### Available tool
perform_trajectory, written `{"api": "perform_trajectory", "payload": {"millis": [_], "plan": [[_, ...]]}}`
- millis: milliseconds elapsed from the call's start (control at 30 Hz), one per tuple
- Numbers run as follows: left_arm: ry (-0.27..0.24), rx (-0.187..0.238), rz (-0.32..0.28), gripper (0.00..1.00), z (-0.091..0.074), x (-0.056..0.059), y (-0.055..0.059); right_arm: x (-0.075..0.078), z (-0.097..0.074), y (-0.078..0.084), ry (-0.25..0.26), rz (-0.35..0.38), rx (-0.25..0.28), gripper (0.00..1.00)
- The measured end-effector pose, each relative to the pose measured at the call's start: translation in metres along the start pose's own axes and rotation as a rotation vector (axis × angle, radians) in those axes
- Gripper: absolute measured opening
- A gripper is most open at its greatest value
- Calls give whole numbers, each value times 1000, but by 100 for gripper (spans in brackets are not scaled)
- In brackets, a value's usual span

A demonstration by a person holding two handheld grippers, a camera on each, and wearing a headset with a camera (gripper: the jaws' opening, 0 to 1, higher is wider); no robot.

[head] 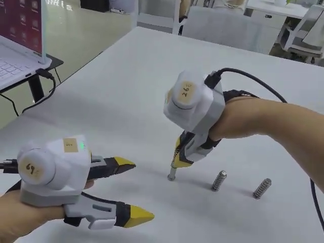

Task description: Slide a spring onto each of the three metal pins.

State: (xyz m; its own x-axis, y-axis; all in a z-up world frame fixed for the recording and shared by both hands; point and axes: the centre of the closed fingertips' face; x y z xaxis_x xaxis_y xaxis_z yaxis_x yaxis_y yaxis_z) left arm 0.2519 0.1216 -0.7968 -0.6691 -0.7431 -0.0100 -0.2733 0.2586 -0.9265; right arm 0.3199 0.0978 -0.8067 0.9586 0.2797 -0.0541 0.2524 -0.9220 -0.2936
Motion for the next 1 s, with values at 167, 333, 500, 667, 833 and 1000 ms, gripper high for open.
{"api": "perform_trajectory", "payload": {"millis": [167,333,500,667,833,1000], "plan": [[1,-2,-1,60,1,1,1,-1,7,1,-6,5,3,9],[-1,-4,-1,60,1,1,1,-1,12,3,-12,12,2,9],[-1,-7,0,60,1,1,1,0,16,4,-11,19,3,9],[-2,-6,1,59,2,1,0,-1,22,6,-15,23,-1,9],[-5,-8,-1,59,2,1,1,-1,27,9,-21,32,-4,9],[-7,-11,-4,59,2,1,2,-1,30,11,-21,37,-6,9]]}}
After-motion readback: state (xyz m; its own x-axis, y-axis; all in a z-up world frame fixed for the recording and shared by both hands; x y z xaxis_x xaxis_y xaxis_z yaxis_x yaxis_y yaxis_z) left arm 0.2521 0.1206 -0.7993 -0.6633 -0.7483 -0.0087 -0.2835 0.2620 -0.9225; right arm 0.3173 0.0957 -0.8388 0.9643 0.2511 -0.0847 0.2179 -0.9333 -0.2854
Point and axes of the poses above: the centre of the closed fingertips' face, and the gripper's own axes: z roughly forward along the fingers, x roughly to its right, y roughly out of its underside, and after that the axes turned 9 degrees about -y, right-handed
